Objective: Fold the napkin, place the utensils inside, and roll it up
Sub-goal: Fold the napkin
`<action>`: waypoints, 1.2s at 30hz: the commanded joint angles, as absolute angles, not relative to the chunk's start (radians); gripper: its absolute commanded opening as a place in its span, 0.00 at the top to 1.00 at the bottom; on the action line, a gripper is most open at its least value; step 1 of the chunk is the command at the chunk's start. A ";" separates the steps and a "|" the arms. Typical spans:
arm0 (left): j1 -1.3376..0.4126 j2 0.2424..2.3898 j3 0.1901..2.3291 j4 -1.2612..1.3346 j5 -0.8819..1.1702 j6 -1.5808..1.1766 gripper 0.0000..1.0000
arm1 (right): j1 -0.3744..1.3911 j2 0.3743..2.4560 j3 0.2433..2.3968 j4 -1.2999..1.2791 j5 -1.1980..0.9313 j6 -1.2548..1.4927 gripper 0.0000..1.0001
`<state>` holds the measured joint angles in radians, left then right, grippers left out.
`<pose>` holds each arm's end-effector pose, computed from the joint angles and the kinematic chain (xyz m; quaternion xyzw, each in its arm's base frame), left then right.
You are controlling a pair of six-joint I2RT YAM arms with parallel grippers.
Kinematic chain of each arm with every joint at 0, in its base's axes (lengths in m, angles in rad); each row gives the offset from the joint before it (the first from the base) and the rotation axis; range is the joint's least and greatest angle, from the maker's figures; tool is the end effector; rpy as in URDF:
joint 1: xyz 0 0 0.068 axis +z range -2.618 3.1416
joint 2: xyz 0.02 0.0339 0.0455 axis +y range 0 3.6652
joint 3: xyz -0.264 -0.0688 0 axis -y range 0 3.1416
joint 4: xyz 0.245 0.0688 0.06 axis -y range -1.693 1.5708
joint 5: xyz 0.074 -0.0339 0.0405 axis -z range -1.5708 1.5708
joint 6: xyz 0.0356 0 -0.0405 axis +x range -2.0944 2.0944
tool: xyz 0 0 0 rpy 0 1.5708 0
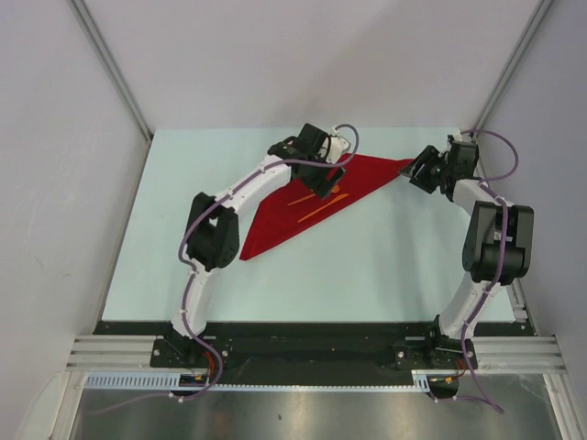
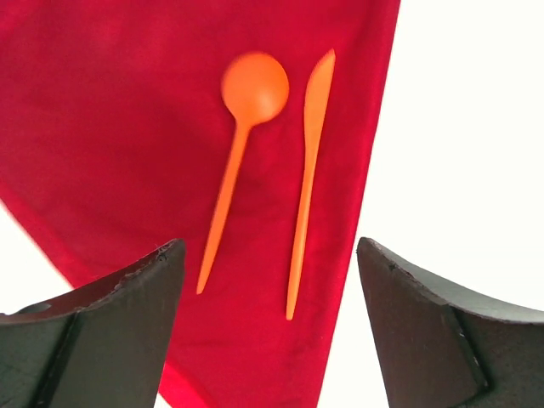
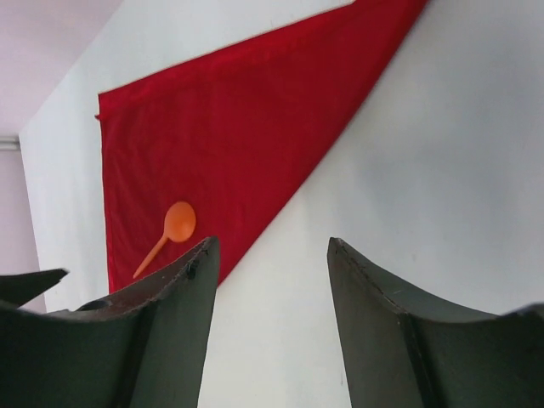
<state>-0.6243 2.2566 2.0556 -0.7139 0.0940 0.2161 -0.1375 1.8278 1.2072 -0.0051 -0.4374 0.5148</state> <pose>0.4086 -0.2985 0.2410 0.3996 0.8572 -0.1088 0.3061 0.4057 -0.0409 0.2129 0.1849 0.8550 0.2731 0.4002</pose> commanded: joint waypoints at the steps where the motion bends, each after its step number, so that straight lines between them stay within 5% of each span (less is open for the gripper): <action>1: -0.557 2.184 2.050 -0.675 0.075 0.141 0.14 | -0.140 1.882 1.287 0.072 -0.448 0.557 0.42; 16: -0.407 2.189 1.776 -0.281 0.319 -0.395 0.13 | -0.092 1.907 1.258 0.097 -0.476 0.575 0.42; 36: -0.341 2.341 1.776 -0.235 0.310 -0.526 0.13 | -0.080 1.815 1.223 0.066 -0.492 0.563 0.43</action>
<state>-0.3508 2.3074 1.7679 -0.2428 0.3138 -0.5087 -0.0734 1.8790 1.2240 0.0540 -0.4801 0.5686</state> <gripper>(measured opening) 0.871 0.576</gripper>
